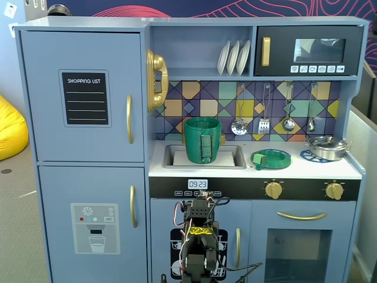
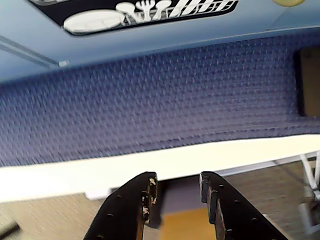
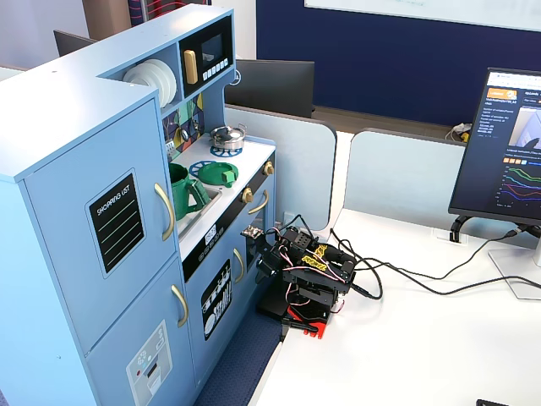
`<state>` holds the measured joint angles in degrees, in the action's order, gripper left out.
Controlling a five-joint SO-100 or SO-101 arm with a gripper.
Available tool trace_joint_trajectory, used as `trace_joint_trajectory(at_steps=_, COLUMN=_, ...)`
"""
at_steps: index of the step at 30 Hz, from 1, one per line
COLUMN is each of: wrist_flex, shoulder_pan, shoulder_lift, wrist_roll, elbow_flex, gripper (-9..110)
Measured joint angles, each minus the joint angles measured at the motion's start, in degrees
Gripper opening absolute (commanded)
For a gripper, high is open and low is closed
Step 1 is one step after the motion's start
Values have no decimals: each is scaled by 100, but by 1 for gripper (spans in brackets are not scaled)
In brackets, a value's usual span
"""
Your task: Close the left cabinet door
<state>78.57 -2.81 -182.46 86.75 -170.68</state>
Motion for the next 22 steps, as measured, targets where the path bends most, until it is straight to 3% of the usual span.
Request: trace_joint_trajectory(at_steps=22, wrist_flex=0, shoulder_pan=-53, shoulder_lift=-9, wrist_roll=26, elbow_flex=0, gripper=1)
